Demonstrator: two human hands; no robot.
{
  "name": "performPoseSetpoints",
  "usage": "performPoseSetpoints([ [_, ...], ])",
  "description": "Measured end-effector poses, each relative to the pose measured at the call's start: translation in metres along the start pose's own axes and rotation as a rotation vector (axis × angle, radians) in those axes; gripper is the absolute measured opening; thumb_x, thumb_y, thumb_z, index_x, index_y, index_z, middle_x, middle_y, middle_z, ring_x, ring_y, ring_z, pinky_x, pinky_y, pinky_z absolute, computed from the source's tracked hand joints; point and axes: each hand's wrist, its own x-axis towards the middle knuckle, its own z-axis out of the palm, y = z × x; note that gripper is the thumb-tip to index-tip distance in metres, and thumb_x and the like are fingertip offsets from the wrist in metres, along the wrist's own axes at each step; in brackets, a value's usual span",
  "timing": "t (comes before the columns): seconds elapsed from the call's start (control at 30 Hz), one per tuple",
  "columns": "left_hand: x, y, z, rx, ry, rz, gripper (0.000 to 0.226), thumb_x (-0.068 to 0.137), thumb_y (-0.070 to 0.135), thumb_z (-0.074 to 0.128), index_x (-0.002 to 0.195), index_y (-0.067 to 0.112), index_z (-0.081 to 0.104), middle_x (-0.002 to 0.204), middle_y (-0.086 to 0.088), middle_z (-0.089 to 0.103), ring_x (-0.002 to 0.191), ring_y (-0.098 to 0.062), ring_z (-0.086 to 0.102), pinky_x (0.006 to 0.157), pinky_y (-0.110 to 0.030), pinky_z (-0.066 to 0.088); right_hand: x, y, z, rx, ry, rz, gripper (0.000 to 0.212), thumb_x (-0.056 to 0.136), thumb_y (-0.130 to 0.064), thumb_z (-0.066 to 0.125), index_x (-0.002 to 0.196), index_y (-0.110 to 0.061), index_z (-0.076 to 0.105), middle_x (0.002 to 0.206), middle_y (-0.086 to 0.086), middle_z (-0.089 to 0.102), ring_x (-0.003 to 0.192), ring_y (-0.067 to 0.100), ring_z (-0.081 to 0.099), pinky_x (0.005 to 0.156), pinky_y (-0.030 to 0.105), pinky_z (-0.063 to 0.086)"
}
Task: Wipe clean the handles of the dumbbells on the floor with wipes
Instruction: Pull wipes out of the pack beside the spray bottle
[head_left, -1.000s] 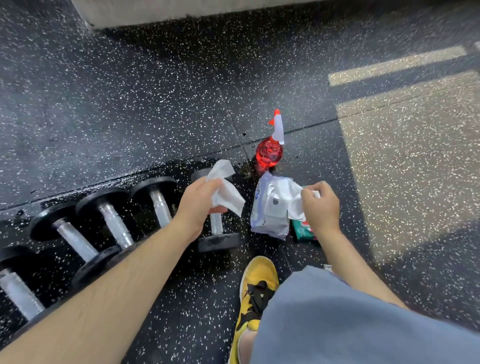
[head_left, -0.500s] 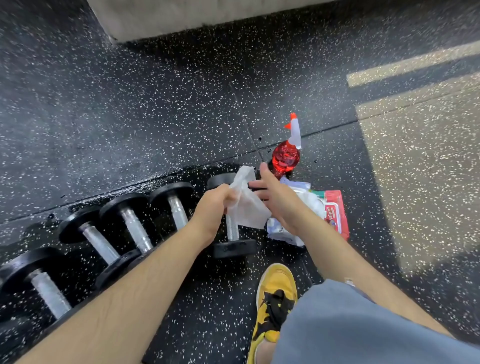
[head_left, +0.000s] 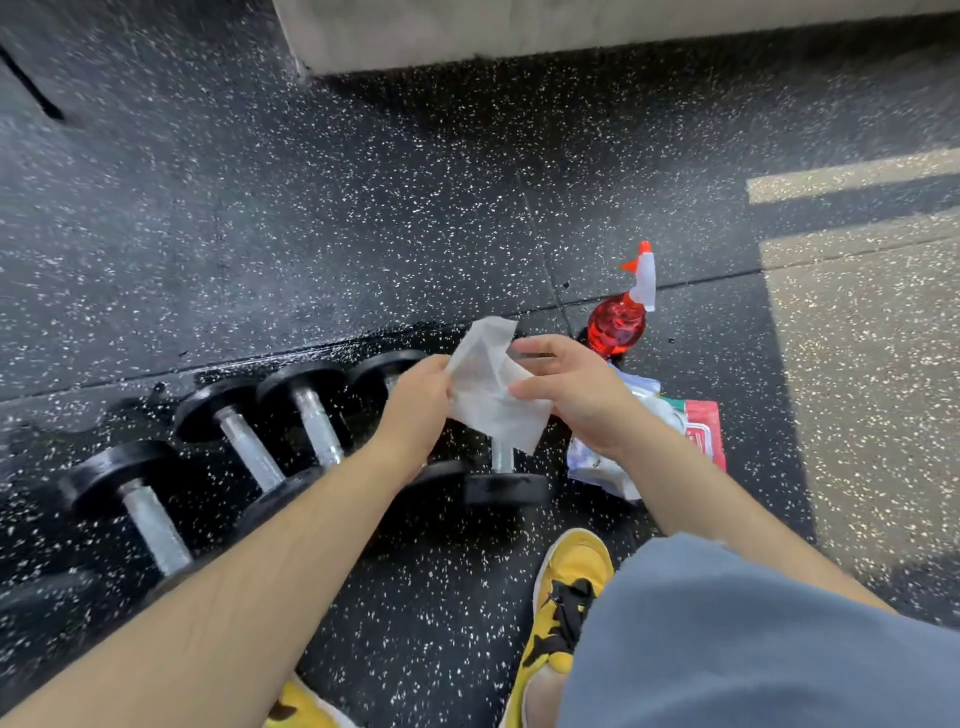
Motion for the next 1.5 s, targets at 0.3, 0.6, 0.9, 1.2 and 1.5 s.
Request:
performPoseSetpoints([
  [0.3,-0.006,0.004,-0.009,-0.09,-0.139,0.046,0.045,0.077,0.043,0.071,0.114,0.017,0.07,0.111,-0.005,0.074,0.109,-0.027,0.067,0.097,-0.047,0.054,-0.008,-0.048,-0.002,-0.32,-0.173,0.042,0.074,0.073,-0.018,0.088,0.136,-0.033,0.053,0.115,0.005,0.068,0.108,0.02,0.066,0.094,0.035,0.047],
  [0.6,0.015,-0.008,-0.012,0.078,0.025,0.009,0.046,0.104,0.048,0.052,0.082,0.011,0.067,0.069,0.008,0.057,0.057,-0.006,0.048,0.05,-0.017,0.035,0.023,-0.018,0.015,-0.638,-0.174,-0.227,0.032,0.1,-0.037,0.056,0.074,-0.02,0.062,0.062,-0.016,0.052,0.055,0.005,0.042,0.061,0.03,0.037],
  [0.9,0.033,-0.019,-0.016,-0.154,0.043,-0.235,0.056,0.102,0.062,0.046,0.097,0.014,0.075,0.086,-0.004,0.077,0.086,-0.031,0.072,0.083,-0.044,0.055,0.024,0.022,0.013,0.248,-0.24,0.255,0.04,0.089,-0.026,0.074,0.123,-0.007,0.068,0.115,0.01,0.074,0.097,0.022,0.07,0.079,0.038,0.058],
  [1.2,0.024,-0.032,-0.016,-0.318,-0.103,-0.406,0.069,0.087,0.073,0.056,0.123,0.016,0.071,0.105,-0.005,0.077,0.084,-0.02,0.074,0.061,-0.032,0.06,0.014,0.033,0.004,0.383,-0.143,0.293,0.073,0.086,-0.054,0.066,0.135,0.0,0.057,0.117,0.009,0.069,0.106,0.025,0.066,0.097,0.04,0.049],
  [1.5,0.014,-0.039,-0.023,-0.339,-0.138,-0.29,0.023,0.103,0.016,0.059,0.125,0.015,0.065,0.113,-0.01,0.076,0.1,-0.027,0.074,0.081,-0.044,0.063,0.012,0.028,-0.01,-0.045,-0.149,0.135,0.021,0.098,-0.007,0.058,0.116,-0.007,0.069,0.107,0.022,0.073,0.076,0.028,0.072,0.079,0.042,0.061],
])
